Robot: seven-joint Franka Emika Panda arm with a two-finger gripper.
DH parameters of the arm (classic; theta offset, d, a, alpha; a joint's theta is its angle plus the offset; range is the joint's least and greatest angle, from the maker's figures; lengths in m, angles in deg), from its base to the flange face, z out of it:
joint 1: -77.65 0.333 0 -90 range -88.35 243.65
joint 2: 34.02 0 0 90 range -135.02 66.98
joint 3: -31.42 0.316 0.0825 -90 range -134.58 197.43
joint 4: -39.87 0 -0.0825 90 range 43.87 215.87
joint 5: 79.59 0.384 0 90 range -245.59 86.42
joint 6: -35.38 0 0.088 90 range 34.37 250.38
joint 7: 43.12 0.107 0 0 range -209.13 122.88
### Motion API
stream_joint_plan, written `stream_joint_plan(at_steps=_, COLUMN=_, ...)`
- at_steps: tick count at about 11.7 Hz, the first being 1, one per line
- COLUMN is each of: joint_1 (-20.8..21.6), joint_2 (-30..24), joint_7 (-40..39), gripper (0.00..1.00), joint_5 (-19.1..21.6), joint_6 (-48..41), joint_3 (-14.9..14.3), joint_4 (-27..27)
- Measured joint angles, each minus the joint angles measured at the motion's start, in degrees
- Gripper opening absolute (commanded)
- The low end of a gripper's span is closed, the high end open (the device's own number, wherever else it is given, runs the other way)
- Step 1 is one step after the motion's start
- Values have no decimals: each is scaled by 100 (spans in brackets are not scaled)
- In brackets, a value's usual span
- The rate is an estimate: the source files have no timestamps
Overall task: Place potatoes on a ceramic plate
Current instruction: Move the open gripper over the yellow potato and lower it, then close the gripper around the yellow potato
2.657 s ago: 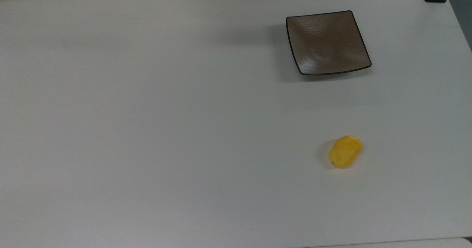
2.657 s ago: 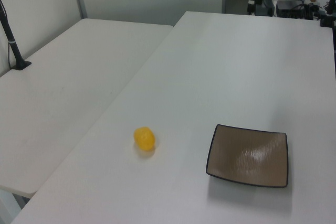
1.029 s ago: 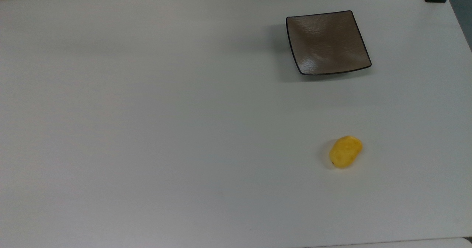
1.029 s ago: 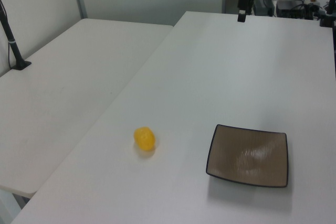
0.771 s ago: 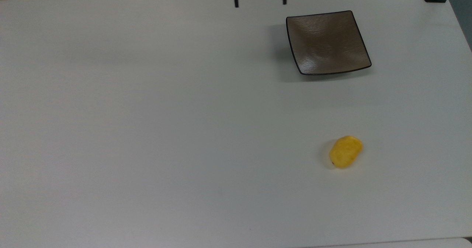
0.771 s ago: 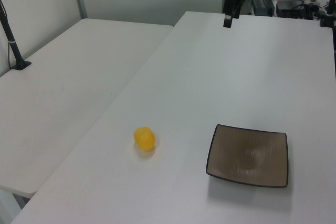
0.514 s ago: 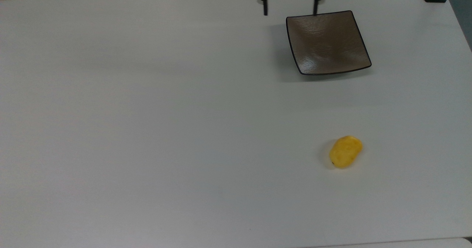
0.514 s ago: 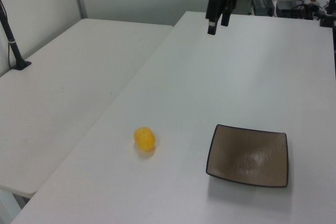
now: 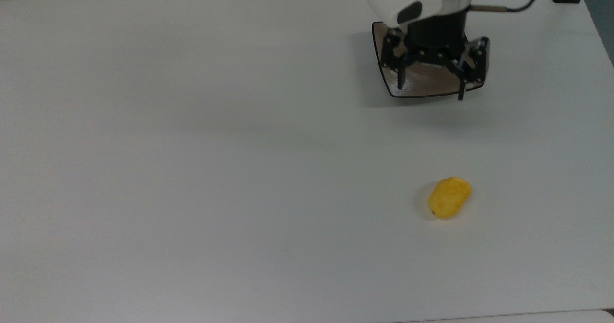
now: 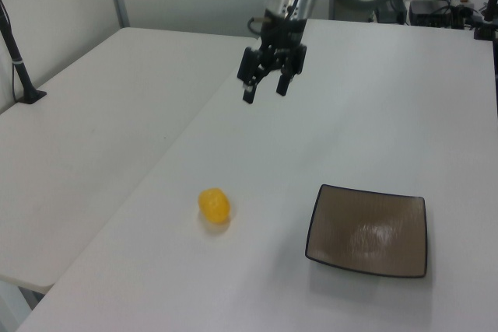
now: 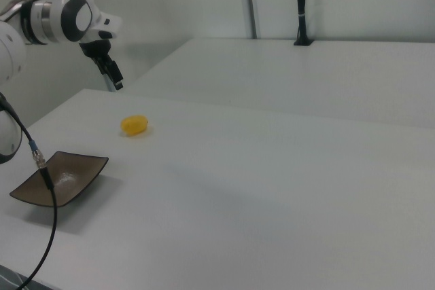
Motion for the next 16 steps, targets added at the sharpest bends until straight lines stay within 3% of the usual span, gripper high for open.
stream_joint_plan(at_steps=4, joint_1=368, joint_2=784, joint_7=769, gripper=100, joint_5=-765, joint_6=1185, joint_3=-7, joint_4=-190)
stream_joint_plan(at_steps=7, joint_1=449, joint_2=1265, joint_7=974, gripper=100, joint_5=-1048, joint_6=1978, joint_3=-20, joint_4=-217)
stream_joint_plan(at_steps=10, joint_1=512, joint_2=1684, joint_7=1075, gripper=100, joint_5=-1661, joint_6=2663, joint_3=-22, joint_4=-225)
stream_joint_plan(at_steps=14, joint_1=537, joint_2=2194, joint_7=1089, gripper=100, joint_5=-2492, joint_6=3070, joint_3=-23, joint_4=-249)
stream_joint_plan(at_steps=16, joint_1=539, joint_2=2292, joint_7=1089, gripper=100, joint_5=-2571, joint_6=3213, joint_3=-23, joint_4=-271)
